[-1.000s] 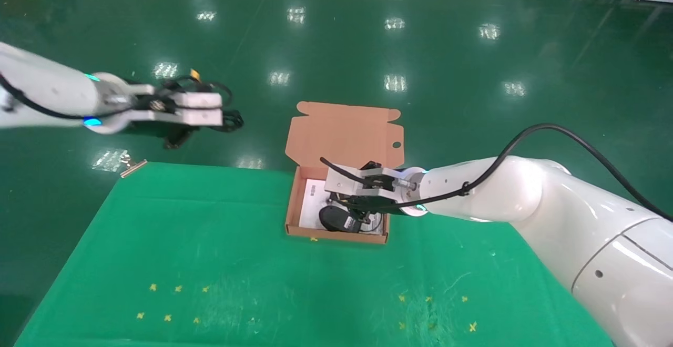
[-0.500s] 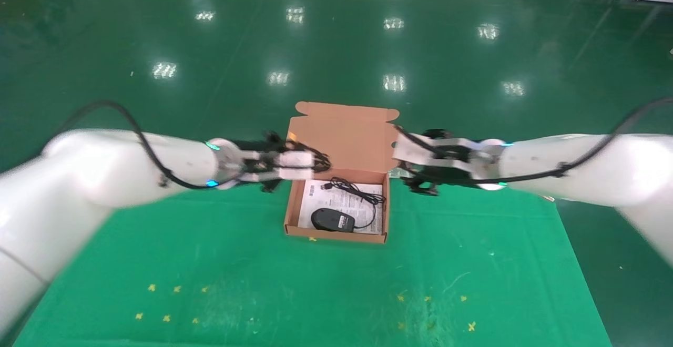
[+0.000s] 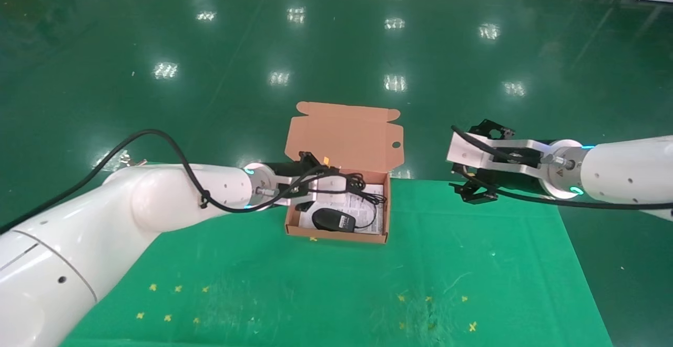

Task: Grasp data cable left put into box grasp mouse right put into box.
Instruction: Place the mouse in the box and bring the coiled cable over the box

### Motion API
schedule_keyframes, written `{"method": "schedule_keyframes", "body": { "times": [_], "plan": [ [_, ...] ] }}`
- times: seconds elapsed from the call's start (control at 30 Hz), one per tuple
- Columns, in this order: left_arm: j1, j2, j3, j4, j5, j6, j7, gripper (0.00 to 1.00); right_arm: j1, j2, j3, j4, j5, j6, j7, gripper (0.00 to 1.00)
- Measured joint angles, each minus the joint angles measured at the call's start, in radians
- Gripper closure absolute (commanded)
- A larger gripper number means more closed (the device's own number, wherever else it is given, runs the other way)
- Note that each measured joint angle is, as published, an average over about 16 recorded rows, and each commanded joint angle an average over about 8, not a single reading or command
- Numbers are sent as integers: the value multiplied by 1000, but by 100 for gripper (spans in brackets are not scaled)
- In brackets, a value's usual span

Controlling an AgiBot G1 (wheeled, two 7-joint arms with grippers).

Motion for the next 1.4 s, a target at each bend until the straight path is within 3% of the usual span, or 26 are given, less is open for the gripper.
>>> {"method": "schedule_keyframes", "body": {
  "times": [0.2,0.23,0.7,1.07,1.4],
  "plan": [
    [-6,2,23,5,-46,-4,12,6,-1,19,-4,51,-57,-7,61,0],
    [-7,3,26,6,-50,-4,13,0,-1,21,-4,55,-63,-8,67,0],
    [-12,-7,27,-3,-56,-3,12,0,-1,20,-4,57,-68,-8,70,0],
    [-76,-28,15,-4,-21,-71,-40,0,44,7,-2,62,-121,-7,37,0],
    [-72,-83,-57,-40,-81,-36,-91,0,29,10,63,79,-82,-81,-22,0]
  ]
}}
